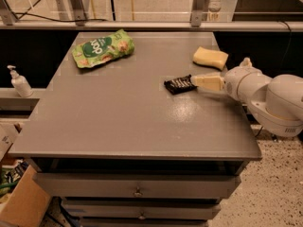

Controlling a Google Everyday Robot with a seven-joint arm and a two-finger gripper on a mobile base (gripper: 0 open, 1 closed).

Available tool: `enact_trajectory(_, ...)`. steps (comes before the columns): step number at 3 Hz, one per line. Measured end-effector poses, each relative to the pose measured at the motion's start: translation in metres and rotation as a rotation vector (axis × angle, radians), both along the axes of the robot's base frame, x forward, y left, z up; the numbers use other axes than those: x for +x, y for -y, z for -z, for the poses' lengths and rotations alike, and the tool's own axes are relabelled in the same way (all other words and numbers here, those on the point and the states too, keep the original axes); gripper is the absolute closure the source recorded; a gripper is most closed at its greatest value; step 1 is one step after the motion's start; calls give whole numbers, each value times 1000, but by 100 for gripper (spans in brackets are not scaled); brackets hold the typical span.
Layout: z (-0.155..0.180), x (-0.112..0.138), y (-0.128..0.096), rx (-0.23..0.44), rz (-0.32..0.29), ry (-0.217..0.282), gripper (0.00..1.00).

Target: Move rxbar chocolate near sponge

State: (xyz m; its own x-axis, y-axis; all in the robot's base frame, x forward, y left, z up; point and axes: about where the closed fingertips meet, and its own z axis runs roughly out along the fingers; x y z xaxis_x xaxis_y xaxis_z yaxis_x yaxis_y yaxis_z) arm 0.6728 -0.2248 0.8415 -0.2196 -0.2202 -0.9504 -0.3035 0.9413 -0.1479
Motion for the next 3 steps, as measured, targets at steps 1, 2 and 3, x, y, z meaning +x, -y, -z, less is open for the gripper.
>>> enact_trajectory(1, -5, 6, -1, 12, 19, 12, 0)
enact_trajectory(2, -12, -4, -2, 61, 8, -5, 0)
enact_trajectory(3, -19, -25, -8, 112, -34, -31, 0)
